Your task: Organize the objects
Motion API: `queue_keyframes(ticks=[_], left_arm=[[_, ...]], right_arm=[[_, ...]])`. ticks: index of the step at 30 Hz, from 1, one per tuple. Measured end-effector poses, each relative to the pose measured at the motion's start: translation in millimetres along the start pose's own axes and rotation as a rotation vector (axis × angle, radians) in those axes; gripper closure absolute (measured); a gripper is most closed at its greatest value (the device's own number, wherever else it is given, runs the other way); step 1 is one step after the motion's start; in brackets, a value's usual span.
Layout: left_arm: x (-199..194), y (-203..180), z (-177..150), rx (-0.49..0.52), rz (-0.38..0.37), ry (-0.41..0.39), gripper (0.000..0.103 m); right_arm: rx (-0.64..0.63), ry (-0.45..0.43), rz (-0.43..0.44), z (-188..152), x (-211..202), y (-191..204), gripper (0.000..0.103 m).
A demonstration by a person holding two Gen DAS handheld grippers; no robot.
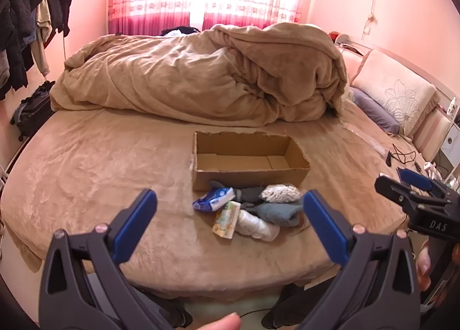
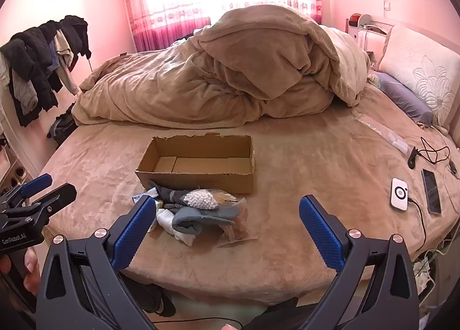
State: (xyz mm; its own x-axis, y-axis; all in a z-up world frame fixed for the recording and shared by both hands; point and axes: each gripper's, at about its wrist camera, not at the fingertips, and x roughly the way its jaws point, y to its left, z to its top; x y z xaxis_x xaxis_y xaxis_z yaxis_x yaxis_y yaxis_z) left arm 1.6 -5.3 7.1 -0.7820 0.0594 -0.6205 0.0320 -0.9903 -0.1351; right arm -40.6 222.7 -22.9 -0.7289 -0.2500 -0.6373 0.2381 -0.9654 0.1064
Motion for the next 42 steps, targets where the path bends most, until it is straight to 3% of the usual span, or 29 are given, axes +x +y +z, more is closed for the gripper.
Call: queue_keyframes(ticks=[15, 29, 42], left_arm=[[-5.0, -1.8, 0.4, 0.005, -0.055, -0.006, 0.001], [-4.0, -0.8, -1.5, 0.009, 0.006, 0.009, 0.001], [-6.3, -2.7, -2.9, 0.022, -0.013, 0.000, 0.001]], right_arm=[[0.001, -0.001, 0.001, -0.6, -1.5, -2.1, 0.001], [0.003, -0.002, 0.002, -1.4, -2.9, -2.3, 0.001], [0.005, -0.002, 0.003, -3.1, -6.0, -1.8, 0.001]])
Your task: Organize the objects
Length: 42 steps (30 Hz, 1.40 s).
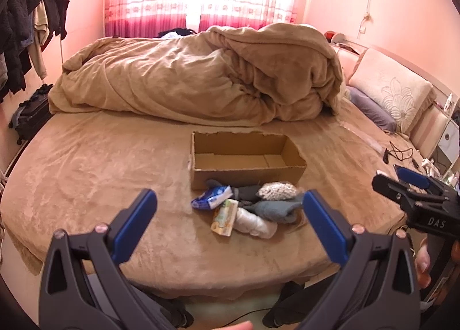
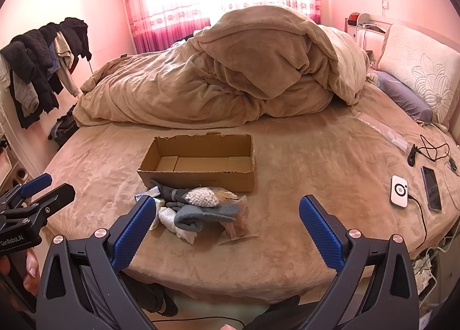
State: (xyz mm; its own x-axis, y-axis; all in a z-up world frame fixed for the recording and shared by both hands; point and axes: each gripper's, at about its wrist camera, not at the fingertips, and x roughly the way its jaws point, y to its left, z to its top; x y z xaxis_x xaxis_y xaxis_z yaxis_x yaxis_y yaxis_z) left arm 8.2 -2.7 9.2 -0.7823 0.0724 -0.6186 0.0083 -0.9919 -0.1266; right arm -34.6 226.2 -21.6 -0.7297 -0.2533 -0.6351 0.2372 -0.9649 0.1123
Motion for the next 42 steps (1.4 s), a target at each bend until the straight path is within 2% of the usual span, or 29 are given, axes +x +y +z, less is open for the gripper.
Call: queue_keyframes(ticks=[10, 16, 42], left_arm=[[0, -1, 0, 0.012, 0.011, -0.005, 0.001], [-3, -5, -2, 0.040, 0.048, -0.024, 0.001], [5, 1, 2, 0.018, 0.029, -0.026, 0.001]], right_arm=[[0.001, 0.004, 0.002, -2, -1, 2, 0.001], [0.001, 0.006, 0.002, -3, -2, 2, 0.001], [-0.003, 0.033, 0.004, 0, 15, 3, 0.001]])
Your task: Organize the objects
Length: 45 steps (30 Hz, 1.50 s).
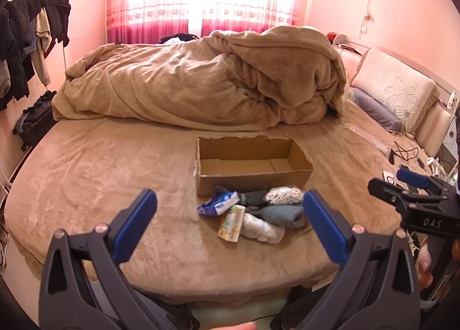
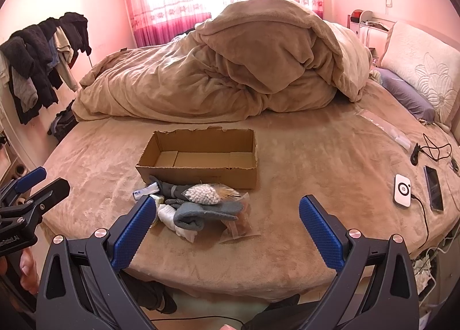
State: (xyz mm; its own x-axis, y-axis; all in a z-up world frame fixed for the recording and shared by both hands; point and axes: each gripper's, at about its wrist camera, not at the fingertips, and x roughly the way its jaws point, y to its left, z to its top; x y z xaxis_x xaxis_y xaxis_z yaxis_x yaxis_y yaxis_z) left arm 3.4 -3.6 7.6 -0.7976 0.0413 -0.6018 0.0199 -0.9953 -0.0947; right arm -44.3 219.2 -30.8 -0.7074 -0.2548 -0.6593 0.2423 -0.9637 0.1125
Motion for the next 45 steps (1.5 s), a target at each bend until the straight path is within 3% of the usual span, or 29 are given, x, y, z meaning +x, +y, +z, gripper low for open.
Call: queue_keyframes(ticks=[13, 27, 34, 40, 43, 45], left_arm=[[27, 3, 4, -0.006, -0.006, 0.025, 0.001], [130, 19, -19, -0.045, -0.003, 0.176, 0.001], [178, 31, -30, -0.084, -0.005, 0.231, 0.001], [206, 34, -36, -0.098, -0.026, 0.273, 0.002], [215, 36, -41, -0.108, -0.044, 0.304, 0.018], [219, 38, -44, -0.135, -0.094, 0.317, 0.027]], right_arm=[[-0.001, 0.029, 0.002, 7, 25, -5, 0.001], [0.054, 0.144, 0.013, -1, 101, -32, 0.001], [0.033, 0.198, 0.061, -6, 140, -23, 0.002], [-0.011, 0.231, 0.100, -2, 171, -4, 0.015], [-0.043, 0.264, 0.107, -4, 184, 5, 0.037], [-0.054, 0.286, 0.129, -6, 190, 10, 0.052]])
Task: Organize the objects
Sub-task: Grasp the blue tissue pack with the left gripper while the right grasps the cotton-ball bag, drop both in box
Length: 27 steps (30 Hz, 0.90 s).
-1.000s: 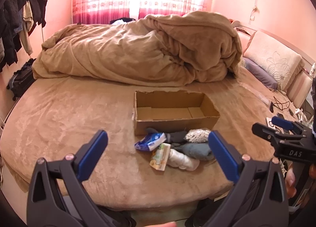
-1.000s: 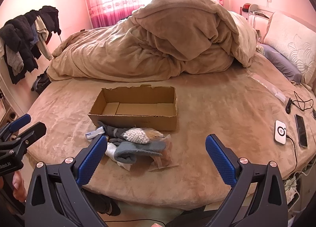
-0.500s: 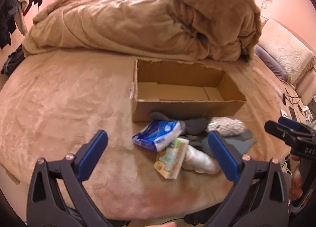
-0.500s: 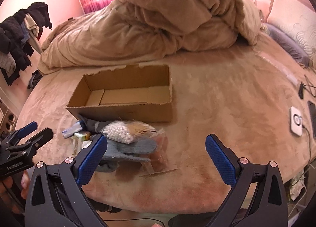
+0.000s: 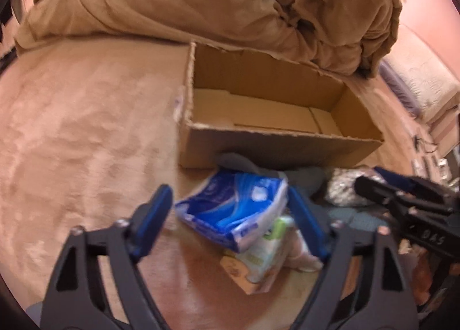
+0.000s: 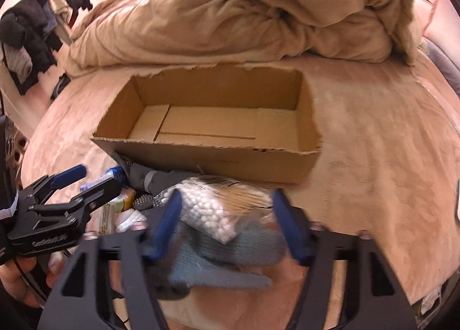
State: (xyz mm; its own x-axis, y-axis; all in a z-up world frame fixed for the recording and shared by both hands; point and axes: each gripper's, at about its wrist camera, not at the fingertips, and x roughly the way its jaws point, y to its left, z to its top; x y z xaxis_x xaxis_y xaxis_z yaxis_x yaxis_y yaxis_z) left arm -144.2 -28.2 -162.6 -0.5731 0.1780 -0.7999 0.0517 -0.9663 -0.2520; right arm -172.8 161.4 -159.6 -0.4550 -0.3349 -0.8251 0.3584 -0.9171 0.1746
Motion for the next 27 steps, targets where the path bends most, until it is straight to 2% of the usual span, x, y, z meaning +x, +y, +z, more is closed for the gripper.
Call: queue_keyframes(ticks=[3, 8, 11, 21, 27], left_arm=[[-1, -2, -2, 0.015, -0.018, -0.005, 0.042], [-9, -9, -1, 0.032, -0.049, -0.019, 0.070], [-19, -10, -2, 0.040, -0.053, -0.037, 0.079], [-52, -8, 2, 0.034, -0.068, -0.084, 0.087], [-85, -20, 18, 0.047, -0.103, -0.165, 0.088]], right_arm=[[-0.027, 0.007, 0.022, -2, 4, 6, 0.065], [-0.045, -0.009, 0.025, -4, -2, 11, 0.075], [-0.043, -0.028, 0.027, -5, -11, 11, 0.078], [-0.035, -0.123, 0.028, 1, -55, 13, 0.079], [-0.037, -0.173, 0.023, 11, -74, 9, 0.079]])
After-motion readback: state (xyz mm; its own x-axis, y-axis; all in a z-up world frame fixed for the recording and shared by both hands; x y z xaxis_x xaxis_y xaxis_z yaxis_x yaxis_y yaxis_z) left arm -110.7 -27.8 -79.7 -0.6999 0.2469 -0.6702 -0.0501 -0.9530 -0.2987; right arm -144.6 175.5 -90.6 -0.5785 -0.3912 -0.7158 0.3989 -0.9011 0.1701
